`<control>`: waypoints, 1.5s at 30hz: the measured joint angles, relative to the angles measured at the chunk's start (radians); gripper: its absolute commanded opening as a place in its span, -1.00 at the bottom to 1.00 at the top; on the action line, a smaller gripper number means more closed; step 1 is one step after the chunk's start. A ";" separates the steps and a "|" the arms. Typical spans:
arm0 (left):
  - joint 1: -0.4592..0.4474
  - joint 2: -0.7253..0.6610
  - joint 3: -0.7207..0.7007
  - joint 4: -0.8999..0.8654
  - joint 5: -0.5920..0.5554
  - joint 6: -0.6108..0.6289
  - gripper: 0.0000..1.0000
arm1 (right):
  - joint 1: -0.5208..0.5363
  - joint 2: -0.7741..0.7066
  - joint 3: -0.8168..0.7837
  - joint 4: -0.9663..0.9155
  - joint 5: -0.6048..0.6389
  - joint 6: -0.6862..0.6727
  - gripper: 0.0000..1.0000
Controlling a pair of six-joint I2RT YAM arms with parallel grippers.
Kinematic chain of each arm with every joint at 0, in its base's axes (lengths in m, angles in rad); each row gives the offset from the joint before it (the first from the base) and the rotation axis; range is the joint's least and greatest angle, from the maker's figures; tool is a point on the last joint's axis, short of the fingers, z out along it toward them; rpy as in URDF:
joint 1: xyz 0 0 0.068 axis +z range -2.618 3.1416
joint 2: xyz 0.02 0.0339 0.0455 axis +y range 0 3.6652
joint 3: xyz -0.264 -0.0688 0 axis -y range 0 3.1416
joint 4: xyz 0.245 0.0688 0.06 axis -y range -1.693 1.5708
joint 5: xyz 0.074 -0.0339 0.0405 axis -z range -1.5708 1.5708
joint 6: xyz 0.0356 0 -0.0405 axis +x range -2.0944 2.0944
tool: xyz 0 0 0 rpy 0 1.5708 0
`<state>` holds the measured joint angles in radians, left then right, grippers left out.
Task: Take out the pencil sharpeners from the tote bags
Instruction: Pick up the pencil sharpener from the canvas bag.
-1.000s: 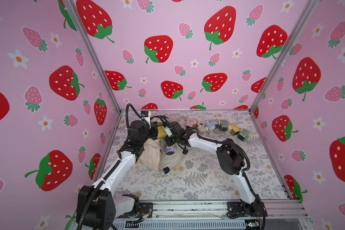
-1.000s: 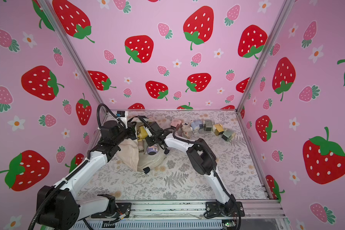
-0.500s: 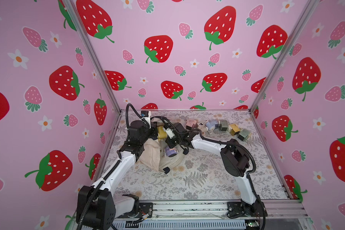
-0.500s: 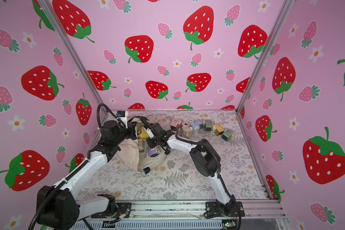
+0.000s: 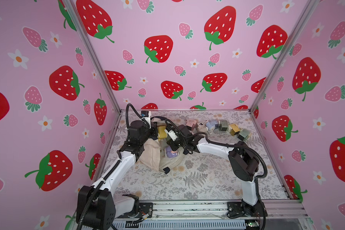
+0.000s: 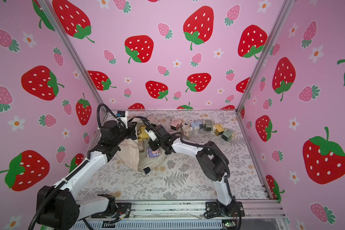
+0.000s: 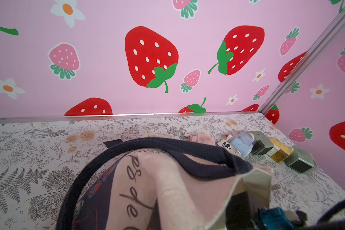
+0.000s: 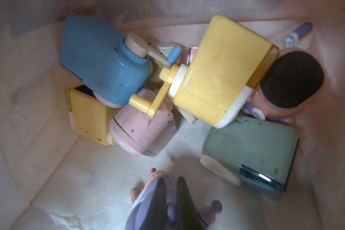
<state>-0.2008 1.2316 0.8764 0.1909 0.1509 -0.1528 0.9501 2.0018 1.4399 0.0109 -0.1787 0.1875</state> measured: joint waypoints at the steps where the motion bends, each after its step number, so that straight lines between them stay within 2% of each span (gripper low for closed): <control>1: 0.000 0.000 0.000 0.000 0.000 0.000 -1.00 | 0.000 -0.008 -0.014 0.012 -0.001 -0.004 -1.00; 11: 0.000 0.000 0.001 0.000 0.000 0.000 -1.00 | 0.001 -0.108 -0.178 0.159 -0.033 -0.048 -1.00; 25: 0.000 0.000 0.002 0.000 0.002 0.000 -1.00 | 0.017 -0.235 -0.301 0.249 -0.102 -0.122 -1.00; 33: 0.000 0.000 0.002 0.000 0.007 0.000 -1.00 | 0.017 -0.422 -0.416 0.257 -0.098 -0.156 -1.00; 39: 0.000 0.002 0.003 0.000 0.008 0.000 -1.00 | 0.017 -0.615 -0.532 0.254 -0.008 -0.176 -1.00; 45: 0.000 0.002 0.005 -0.001 0.009 0.000 -1.00 | 0.016 -0.785 -0.607 0.224 0.172 -0.193 -1.00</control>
<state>-0.2008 1.2335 0.8810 0.1902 0.1596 -0.1532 0.9665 1.2171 0.8333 0.2352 -0.0071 -0.0051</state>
